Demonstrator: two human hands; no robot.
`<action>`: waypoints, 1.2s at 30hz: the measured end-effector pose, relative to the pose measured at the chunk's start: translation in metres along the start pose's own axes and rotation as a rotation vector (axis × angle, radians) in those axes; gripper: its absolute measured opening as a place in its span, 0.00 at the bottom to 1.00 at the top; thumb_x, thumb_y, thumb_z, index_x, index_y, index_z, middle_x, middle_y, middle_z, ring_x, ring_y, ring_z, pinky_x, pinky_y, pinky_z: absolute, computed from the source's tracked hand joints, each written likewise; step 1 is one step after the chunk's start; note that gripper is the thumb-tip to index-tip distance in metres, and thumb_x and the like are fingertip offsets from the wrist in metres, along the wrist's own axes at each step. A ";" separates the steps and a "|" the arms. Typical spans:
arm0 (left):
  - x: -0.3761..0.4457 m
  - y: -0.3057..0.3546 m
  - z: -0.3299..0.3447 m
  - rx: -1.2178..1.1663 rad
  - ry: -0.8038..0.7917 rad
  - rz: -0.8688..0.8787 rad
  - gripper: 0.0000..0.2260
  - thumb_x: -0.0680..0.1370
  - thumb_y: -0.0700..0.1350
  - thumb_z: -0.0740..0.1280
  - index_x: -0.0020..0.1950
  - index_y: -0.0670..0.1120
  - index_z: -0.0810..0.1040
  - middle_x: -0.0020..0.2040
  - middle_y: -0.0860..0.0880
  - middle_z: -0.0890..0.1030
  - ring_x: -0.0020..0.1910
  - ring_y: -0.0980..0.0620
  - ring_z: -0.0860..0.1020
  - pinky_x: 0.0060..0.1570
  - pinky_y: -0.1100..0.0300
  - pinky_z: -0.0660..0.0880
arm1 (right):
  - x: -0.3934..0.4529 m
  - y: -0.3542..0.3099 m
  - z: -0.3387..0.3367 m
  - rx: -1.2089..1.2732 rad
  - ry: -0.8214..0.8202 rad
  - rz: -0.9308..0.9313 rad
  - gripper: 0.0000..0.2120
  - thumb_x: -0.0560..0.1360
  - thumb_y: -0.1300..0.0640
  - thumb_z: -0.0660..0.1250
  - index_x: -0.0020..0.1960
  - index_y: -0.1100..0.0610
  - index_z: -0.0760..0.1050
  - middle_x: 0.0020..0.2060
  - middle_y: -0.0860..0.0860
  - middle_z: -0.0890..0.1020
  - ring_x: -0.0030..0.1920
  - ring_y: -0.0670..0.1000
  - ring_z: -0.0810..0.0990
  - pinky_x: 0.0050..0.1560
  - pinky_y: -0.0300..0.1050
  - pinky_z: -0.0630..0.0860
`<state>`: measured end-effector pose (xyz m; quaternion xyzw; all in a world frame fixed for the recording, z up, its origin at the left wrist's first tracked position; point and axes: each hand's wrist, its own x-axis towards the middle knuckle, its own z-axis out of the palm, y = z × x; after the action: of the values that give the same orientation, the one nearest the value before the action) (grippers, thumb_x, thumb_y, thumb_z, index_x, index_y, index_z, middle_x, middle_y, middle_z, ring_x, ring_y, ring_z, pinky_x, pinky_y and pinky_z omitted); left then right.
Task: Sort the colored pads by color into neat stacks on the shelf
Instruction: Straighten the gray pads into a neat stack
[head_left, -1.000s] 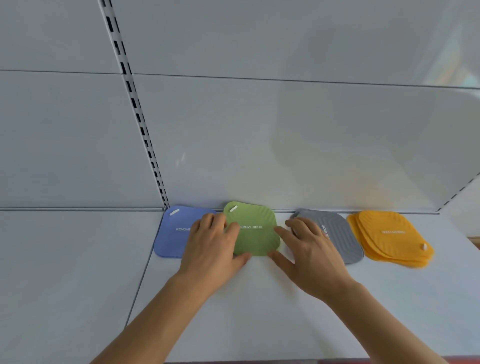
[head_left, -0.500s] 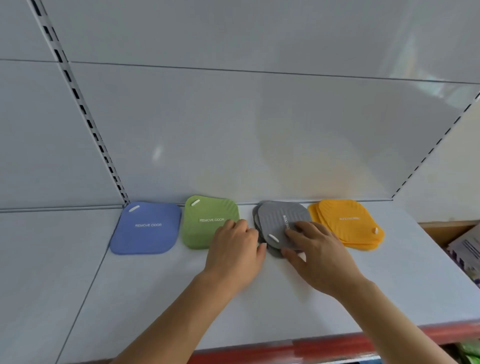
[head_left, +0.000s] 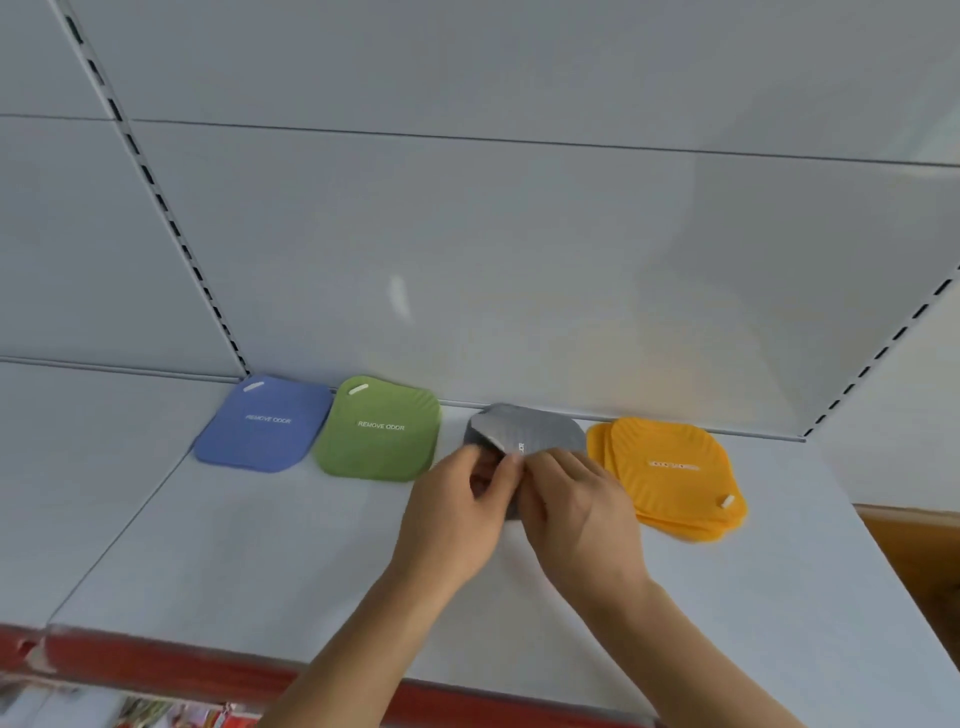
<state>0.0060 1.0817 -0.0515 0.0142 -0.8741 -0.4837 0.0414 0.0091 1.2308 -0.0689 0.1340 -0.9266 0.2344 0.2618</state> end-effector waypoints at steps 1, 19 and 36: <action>-0.001 0.006 0.001 -0.113 -0.012 -0.043 0.16 0.82 0.60 0.67 0.43 0.50 0.80 0.38 0.57 0.85 0.39 0.59 0.83 0.45 0.56 0.80 | -0.002 -0.005 -0.002 0.040 0.017 -0.034 0.09 0.80 0.57 0.63 0.41 0.55 0.76 0.36 0.48 0.79 0.38 0.54 0.77 0.36 0.53 0.75; 0.014 -0.038 -0.083 0.028 -0.009 -0.099 0.18 0.82 0.40 0.67 0.69 0.55 0.77 0.51 0.61 0.82 0.49 0.60 0.80 0.45 0.69 0.71 | 0.052 0.047 0.012 -0.234 -0.502 0.063 0.29 0.73 0.47 0.51 0.67 0.56 0.77 0.65 0.52 0.80 0.67 0.58 0.75 0.67 0.53 0.74; 0.011 -0.051 -0.097 -0.035 0.270 0.066 0.14 0.81 0.49 0.72 0.39 0.44 0.75 0.31 0.42 0.71 0.30 0.51 0.66 0.31 0.60 0.63 | 0.078 0.048 0.008 -0.277 -0.496 0.033 0.17 0.72 0.47 0.70 0.60 0.47 0.81 0.49 0.50 0.76 0.53 0.58 0.77 0.51 0.52 0.78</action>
<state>0.0022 0.9719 -0.0426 0.0495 -0.8520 -0.4911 0.1748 -0.0771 1.2579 -0.0499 0.1349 -0.9876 0.0700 0.0391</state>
